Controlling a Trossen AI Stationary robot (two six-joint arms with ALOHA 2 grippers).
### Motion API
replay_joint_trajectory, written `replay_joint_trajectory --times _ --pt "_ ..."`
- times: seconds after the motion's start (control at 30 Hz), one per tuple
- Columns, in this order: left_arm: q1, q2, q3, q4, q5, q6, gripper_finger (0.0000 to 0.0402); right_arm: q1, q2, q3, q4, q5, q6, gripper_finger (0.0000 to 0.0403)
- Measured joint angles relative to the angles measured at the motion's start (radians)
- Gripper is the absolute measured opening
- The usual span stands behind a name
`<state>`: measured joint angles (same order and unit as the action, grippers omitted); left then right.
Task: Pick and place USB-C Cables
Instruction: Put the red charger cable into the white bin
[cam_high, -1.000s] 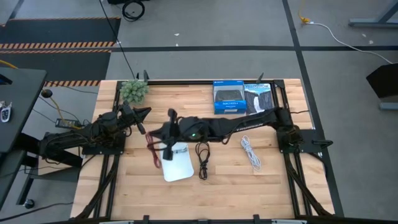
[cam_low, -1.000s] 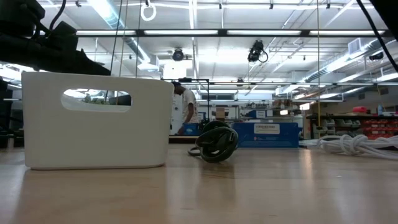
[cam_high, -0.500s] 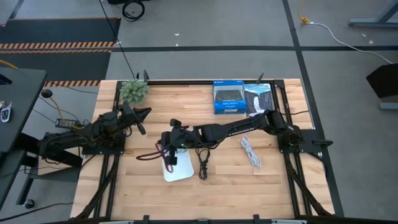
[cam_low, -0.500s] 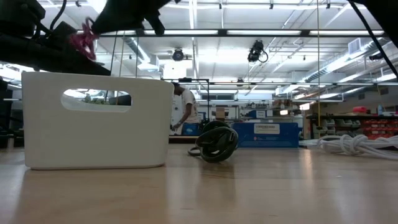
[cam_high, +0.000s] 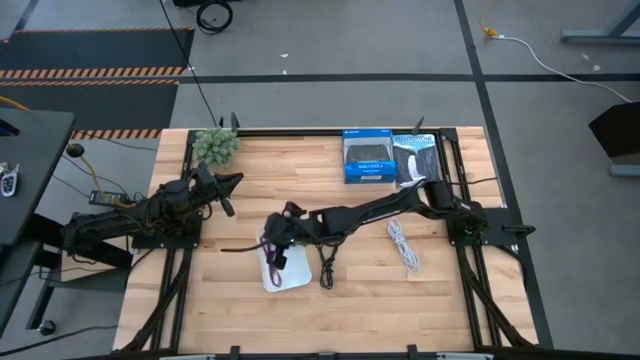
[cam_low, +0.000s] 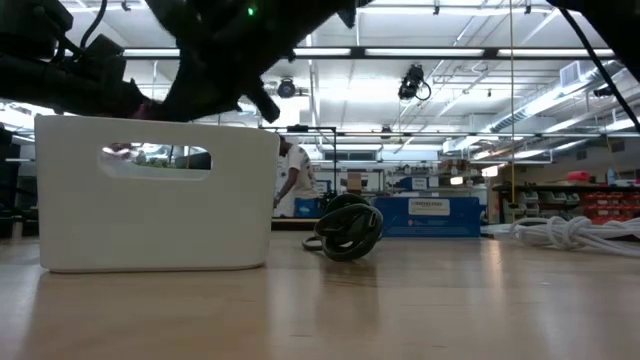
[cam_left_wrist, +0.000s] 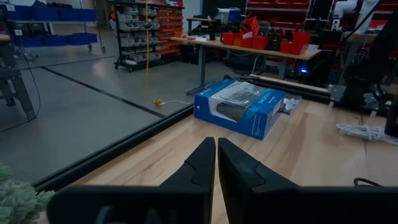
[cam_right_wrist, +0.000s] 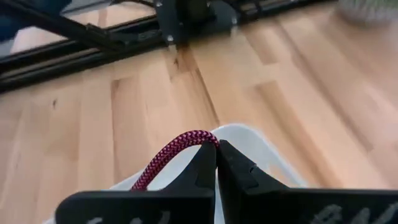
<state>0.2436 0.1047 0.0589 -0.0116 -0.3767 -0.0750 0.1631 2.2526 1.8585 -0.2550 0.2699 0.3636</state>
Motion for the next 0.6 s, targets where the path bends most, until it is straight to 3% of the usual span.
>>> replay_joint_trajectory --times 0.33,0.6 --pt "0.000 0.000 0.000 0.000 0.000 0.000 0.0025 -0.003 0.033 -0.076 0.028 -0.014 0.230 0.0007" --pt "0.000 0.000 0.000 -0.001 0.000 0.000 0.0025 -0.006 0.039 -0.083 0.037 -0.060 0.211 0.0025"
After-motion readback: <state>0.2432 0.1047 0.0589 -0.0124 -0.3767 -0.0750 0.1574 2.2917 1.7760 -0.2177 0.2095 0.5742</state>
